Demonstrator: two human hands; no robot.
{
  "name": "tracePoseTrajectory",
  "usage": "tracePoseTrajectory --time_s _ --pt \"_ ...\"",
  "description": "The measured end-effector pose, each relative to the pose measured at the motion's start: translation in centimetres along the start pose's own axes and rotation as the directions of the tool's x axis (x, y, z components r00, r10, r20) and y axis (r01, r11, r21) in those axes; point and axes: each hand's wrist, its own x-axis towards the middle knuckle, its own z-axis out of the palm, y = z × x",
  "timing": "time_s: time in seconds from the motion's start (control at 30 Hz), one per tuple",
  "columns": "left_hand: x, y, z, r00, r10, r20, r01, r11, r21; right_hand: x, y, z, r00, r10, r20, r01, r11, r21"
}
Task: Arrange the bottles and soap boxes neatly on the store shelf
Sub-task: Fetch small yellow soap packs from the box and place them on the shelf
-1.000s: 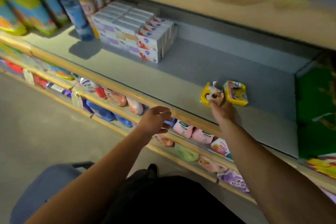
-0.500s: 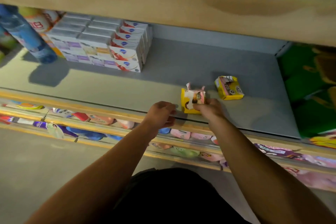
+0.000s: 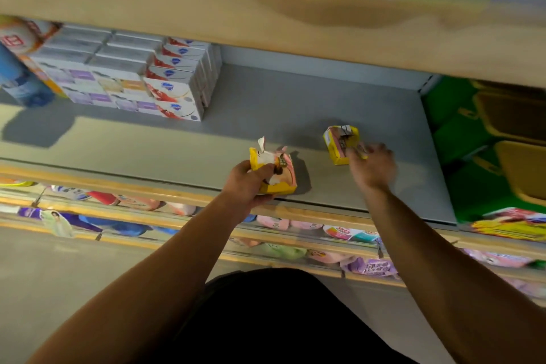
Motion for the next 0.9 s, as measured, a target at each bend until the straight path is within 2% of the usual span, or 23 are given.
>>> tracePoseTrajectory --time_s 0.07,0.13,0.23,0.3,0.4,0.5,0.63,0.77,0.9 --pt "0.2 0.0 -0.1 1.0 -0.001 -0.011 0.001 1.0 0.011 2.2 0.5 0.3 0.991 0.096 0.095 -0.084 0.988 -0.129" --pt "0.4 0.0 0.0 1.0 0.003 -0.022 -0.002 1.0 0.018 3.6 0.6 0.8 0.965 0.165 0.205 -0.132 0.977 -0.168" --pt "0.6 -0.2 0.2 0.999 0.015 -0.045 -0.014 1.0 0.006 4.2 -0.1 1.3 0.949 0.157 0.274 -0.115 0.98 -0.163" --pt "0.7 -0.4 0.3 0.998 0.024 -0.055 -0.024 1.0 -0.012 3.9 -0.7 1.3 0.95 0.142 0.279 -0.126 0.989 -0.076" --pt "1.0 -0.5 0.4 0.997 0.017 -0.07 -0.018 1.0 -0.011 3.0 -1.4 1.3 0.954 0.111 0.278 -0.17 0.966 0.197" --pt "0.8 -0.4 0.4 0.997 0.018 -0.074 -0.018 1.0 0.006 1.6 -2.0 1.1 0.944 0.087 0.317 -0.195 0.926 0.325" --pt "0.1 0.1 -0.3 0.999 0.04 -0.025 -0.039 0.999 0.03 -1.2 -1.5 0.7 0.883 0.14 0.447 -0.383 0.765 0.518" --pt "-1.1 0.2 -1.7 0.997 0.04 0.073 -0.043 0.998 0.037 -5.9 -0.2 -0.7 0.883 0.173 0.437 -0.445 0.608 0.657" --pt "-2.5 -0.5 -2.9 0.988 0.004 0.152 -0.028 0.987 0.157 -12.6 1.7 -2.5 0.862 0.294 0.414 -0.504 0.407 0.762"
